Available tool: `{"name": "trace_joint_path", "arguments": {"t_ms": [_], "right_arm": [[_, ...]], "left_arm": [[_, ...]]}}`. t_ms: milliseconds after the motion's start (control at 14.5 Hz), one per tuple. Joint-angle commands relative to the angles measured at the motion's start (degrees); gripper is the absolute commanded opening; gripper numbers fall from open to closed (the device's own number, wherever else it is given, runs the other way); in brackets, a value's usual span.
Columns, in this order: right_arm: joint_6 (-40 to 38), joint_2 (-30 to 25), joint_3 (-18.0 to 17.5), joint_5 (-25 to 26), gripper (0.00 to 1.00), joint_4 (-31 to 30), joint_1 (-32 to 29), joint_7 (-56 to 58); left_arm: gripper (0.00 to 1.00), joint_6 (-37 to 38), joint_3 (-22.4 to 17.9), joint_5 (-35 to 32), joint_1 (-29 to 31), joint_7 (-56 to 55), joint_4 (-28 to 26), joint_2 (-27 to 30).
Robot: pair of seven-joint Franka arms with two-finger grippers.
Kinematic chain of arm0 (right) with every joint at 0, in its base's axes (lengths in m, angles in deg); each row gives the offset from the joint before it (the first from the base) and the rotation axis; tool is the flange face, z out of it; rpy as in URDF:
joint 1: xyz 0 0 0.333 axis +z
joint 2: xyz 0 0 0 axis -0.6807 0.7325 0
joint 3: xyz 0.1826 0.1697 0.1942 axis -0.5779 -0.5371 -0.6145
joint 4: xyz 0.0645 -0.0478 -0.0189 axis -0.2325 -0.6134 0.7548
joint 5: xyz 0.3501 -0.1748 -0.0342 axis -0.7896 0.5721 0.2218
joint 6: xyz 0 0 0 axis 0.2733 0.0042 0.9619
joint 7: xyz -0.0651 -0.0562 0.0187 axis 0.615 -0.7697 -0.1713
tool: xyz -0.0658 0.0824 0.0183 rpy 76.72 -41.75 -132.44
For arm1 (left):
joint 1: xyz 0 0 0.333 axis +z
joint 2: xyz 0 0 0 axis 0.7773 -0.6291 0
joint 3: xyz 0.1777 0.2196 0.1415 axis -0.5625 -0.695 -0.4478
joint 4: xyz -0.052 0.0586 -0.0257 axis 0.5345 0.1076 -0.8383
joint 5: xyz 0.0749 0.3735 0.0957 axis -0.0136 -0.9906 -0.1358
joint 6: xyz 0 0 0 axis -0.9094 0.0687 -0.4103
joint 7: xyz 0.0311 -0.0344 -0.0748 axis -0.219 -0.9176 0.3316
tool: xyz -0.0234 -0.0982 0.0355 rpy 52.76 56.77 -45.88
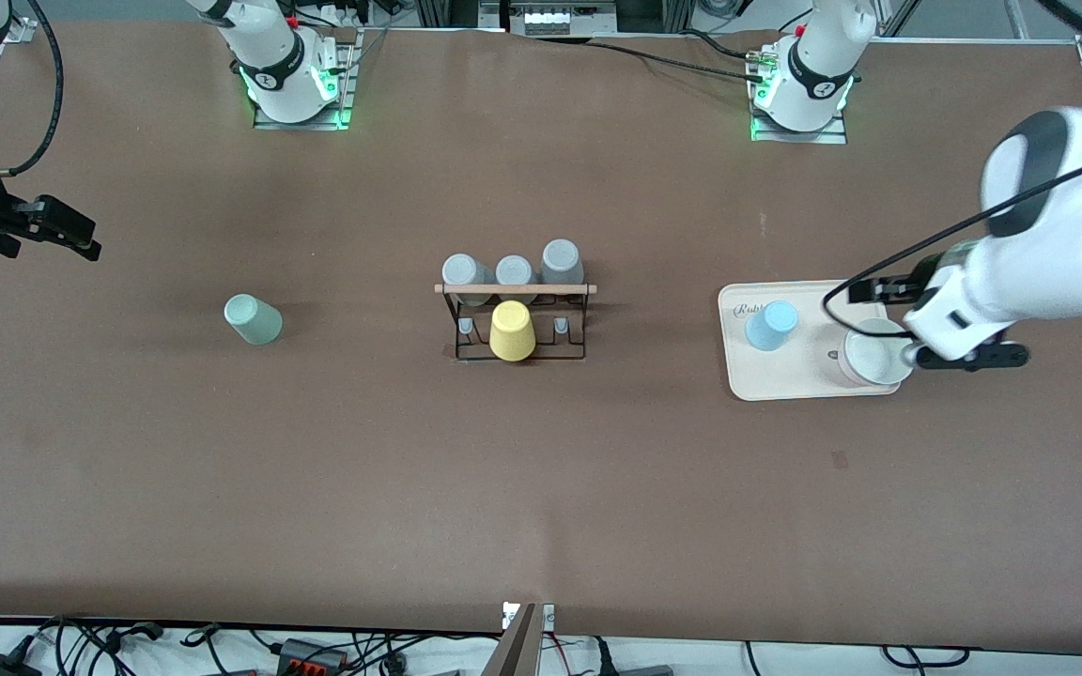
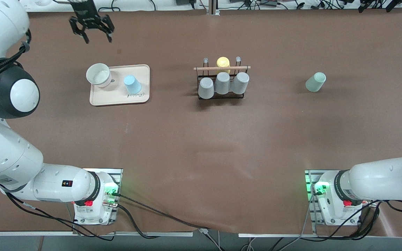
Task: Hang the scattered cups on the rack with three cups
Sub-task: 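Move the left gripper over the light blue cup on the tray, then lower the left gripper and grasp the light blue cup, lift it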
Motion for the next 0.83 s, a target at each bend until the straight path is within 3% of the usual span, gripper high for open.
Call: {"name": "trace_joint_path", "arguments": {"t_ms": [0,760], "right_arm": [[-0.64,-0.57,-0.36,0.60,1.00,0.12,-0.20,0.43],[-0.73,-0.57,-0.36,0.60,1.00,0.12,-0.20,0.34]], "left_arm": [[1.00,-9.45,2.64,-0.28,0.29,-4.21,-10.29,1.63],[1.00,-35.84,4.75,2.44,0.47,-4.30,-30.26,1.36]]}}
